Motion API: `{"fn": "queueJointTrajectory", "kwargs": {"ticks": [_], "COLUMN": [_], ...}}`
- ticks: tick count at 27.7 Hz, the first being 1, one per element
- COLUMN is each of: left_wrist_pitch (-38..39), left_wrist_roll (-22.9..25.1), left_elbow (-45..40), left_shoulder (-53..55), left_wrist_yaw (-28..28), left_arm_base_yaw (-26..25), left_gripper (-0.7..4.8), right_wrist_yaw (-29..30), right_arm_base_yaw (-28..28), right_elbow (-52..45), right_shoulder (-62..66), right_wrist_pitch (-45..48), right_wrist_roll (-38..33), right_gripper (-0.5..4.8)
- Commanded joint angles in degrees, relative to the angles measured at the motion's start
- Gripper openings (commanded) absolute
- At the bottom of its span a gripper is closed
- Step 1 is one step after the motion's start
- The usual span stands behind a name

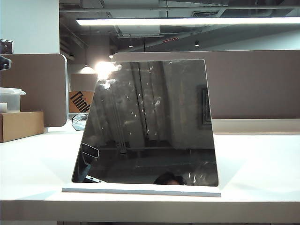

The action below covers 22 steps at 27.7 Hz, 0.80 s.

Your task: Push the center of the mirror on the table forward to move it for a short distance.

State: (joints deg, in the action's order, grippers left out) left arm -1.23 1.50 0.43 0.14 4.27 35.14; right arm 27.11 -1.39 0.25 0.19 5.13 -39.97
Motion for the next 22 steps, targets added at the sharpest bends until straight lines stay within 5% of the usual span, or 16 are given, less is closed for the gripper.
{"fn": "queueJointTrajectory", "kwargs": {"ticks": [1, 6, 15, 22], "left_wrist_pitch": [-0.55, -0.55, -0.52, -0.57], "left_wrist_roll": [0.02, 0.02, 0.02, 0.02], "left_elbow": [-0.04, -0.04, -0.04, -0.04], "left_shoulder": [0.02, 0.02, 0.02, 0.02], "left_wrist_yaw": [-3.23, -3.15, -2.99, -3.04], "left_arm_base_yaw": [0.26, 0.26, 0.26, 0.26], "left_gripper": [-0.05, -0.05, -0.05, -0.05], "right_wrist_yaw": [7.19, 2.08, 1.86, -13.66], "right_arm_base_yaw": [-2.29, -7.41, -17.53, -34.73], "right_elbow": [0.37, 8.48, 29.2, 37.83], "right_shoulder": [0.02, 0.44, 25.05, 49.4], "right_wrist_pitch": [7.58, 5.35, -9.86, -6.84], "right_wrist_roll": [-12.72, -11.37, 11.47, 15.91], "right_gripper": [-0.05, -0.06, -0.06, -0.05]}}
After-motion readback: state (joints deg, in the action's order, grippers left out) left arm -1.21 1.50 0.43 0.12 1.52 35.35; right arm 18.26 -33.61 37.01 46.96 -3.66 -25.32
